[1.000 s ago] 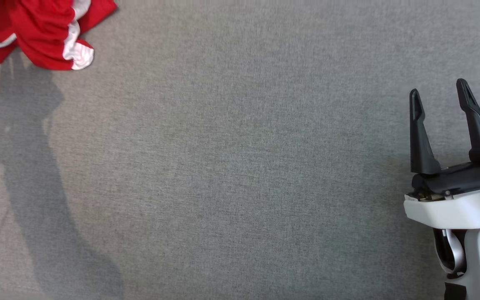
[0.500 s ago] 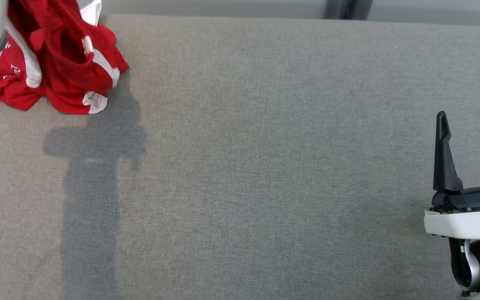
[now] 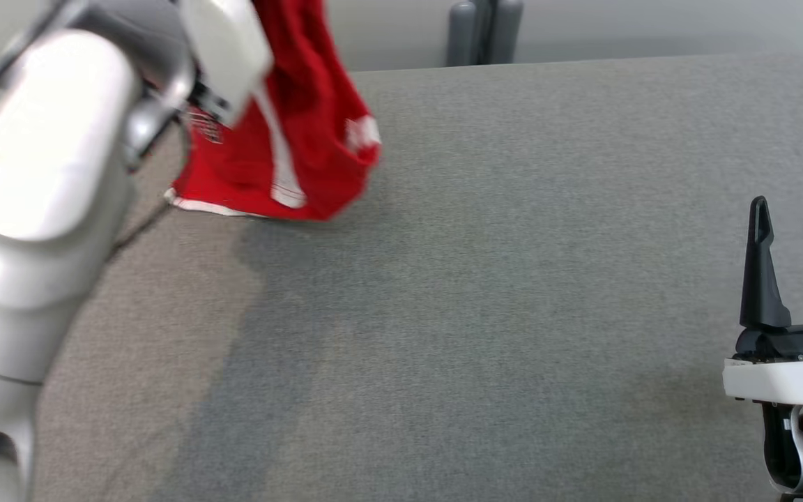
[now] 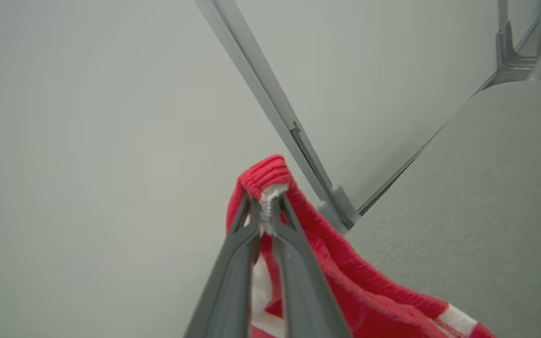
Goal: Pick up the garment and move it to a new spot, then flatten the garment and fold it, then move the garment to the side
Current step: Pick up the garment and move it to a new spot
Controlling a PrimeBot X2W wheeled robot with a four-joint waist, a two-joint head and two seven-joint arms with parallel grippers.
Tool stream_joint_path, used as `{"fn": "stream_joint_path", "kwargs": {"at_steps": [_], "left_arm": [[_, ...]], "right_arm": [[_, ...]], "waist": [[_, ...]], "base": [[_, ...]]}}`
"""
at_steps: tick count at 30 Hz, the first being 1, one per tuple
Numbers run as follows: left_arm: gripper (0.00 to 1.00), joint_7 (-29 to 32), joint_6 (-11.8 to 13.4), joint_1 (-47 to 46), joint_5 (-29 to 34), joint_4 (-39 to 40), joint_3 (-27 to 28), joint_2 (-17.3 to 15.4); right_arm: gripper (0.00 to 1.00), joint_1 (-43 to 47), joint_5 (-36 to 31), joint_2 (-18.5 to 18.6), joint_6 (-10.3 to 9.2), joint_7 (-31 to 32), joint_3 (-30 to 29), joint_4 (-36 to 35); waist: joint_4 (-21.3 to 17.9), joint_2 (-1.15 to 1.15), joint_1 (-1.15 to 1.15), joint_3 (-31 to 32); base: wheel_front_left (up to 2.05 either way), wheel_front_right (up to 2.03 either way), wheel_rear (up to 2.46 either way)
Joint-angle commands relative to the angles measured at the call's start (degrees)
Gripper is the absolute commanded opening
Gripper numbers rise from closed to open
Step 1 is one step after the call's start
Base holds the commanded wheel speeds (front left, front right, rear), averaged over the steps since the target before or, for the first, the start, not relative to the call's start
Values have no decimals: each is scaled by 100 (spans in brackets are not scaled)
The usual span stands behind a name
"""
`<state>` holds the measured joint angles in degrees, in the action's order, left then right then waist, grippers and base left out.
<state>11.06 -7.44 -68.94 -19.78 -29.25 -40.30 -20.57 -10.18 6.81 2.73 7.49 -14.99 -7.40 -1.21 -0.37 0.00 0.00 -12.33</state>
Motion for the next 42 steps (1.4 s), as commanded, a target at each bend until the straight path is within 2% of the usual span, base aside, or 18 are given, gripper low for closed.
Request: {"fn": "stream_joint_path", "kwargs": {"at_steps": [1, 3, 7, 11, 14, 17, 21, 22, 23, 24, 29, 33, 39, 42], "left_arm": [[0, -10, 11, 177, -91, 126, -43, 133], [0, -83, 132, 392, -182, 276, -98, 400], [0, -293, 329, 995, -453, 135, -278, 1176], [0, -605, 459, 1491, -585, -323, -508, 1562], [0, -957, 528, 1711, -615, -648, -709, 1709], [0, -1528, 725, 1868, -574, -925, -860, 1732], [0, -1893, 773, 2132, -883, -992, -1362, 1767], [11, -1915, 776, 2158, -1000, -971, -1490, 1756], [47, -1901, 783, 2194, -1102, -947, -1633, 1751], [100, -1898, 807, 2211, -1188, -923, -1760, 1749], [100, -1985, 983, 2136, -1516, -839, -2249, 1750], [100, -2173, 1088, 2137, -1726, -914, -2437, 1753], [100, -2497, 1227, 2295, -1937, -1028, -2373, 1754], [100, -2603, 1320, 2426, -2012, -1052, -2161, 1755]], "right_arm": [[100, 14, 47, 29, 1, -31, -14, 18], [100, 1, 76, 30, 1, -31, -6, 26], [100, -20, 140, 28, 1, -31, 36, 76], [100, -109, 221, 31, 1, -31, 197, 112], [100, -134, 262, 30, 1, -31, 279, 127], [100, -150, 291, 30, 1, -31, 357, 145], [100, -143, 329, 31, 1, -31, 449, 184], [100, -140, 332, 30, 1, -31, 465, 198], [100, -131, 339, 30, 1, -31, 473, 209], [100, -119, 350, 28, 1, -31, 485, 226], [100, -30, 355, 29, 1, -31, 475, 279], [100, 20, 301, 30, 1, -31, 445, 296], [100, 113, 199, 30, 1, -31, 397, 293], [100, 147, 154, 31, 1, -31, 335, 296]], "waist": [[-159, 0, 0, -11], [-270, 0, 0, -34], [-463, 0, 0, -139], [-773, 0, 0, -287], [-950, 0, 0, -393], [-1092, 0, 0, -469], [-1226, 0, 0, -491], [-1242, 0, 0, -488], [-1251, 0, 0, -481], [-1254, 0, 0, -470], [-1155, 0, 0, -341], [-989, 0, 0, -197], [-713, 0, 0, 24], [-528, 0, 0, 173]], "base": [[0, 0, 0], [0, 0, 0], [0, 0, 0], [0, 0, 0], [0, 0, 0], [0, 0, 0], [0, 0, 0], [0, 0, 0], [0, 0, 0], [0, 0, 0], [0, 0, 0], [0, 0, 0], [0, 0, 0], [0, 0, 0]]}}
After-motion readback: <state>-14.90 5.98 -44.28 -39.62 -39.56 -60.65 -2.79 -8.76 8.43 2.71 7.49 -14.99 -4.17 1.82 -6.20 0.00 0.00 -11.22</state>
